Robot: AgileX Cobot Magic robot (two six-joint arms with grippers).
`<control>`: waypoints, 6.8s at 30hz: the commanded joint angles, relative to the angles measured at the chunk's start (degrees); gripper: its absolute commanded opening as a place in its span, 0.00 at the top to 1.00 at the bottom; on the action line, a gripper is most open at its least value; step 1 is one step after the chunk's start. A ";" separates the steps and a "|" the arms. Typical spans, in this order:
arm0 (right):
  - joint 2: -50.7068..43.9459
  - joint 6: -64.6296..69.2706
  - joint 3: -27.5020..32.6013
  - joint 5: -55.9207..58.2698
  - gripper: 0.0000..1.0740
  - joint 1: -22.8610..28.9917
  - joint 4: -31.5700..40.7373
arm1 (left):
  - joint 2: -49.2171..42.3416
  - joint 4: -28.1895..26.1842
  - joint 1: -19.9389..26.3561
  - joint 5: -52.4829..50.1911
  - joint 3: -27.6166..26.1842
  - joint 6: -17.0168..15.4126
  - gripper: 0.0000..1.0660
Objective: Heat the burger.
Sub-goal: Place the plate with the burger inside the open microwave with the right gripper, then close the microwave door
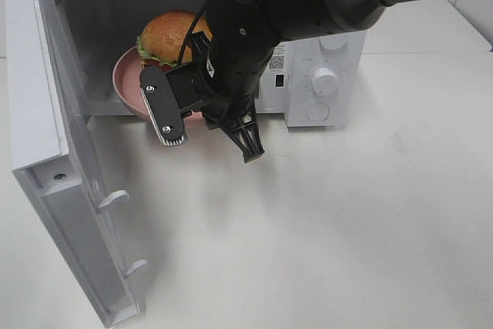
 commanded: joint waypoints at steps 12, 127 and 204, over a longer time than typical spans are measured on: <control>5.10 3.55 -11.12 -0.11 1.00 -1.83 -2.58 | -0.92 -0.06 -0.11 -0.52 0.11 0.06 0.06; -37.18 48.24 36.44 -5.10 0.29 -3.27 0.52 | -0.92 0.06 -0.11 -0.52 0.11 0.06 0.06; -120.21 61.88 57.18 25.50 0.29 -40.79 10.60 | -0.92 0.06 -0.11 -0.52 0.11 0.06 0.06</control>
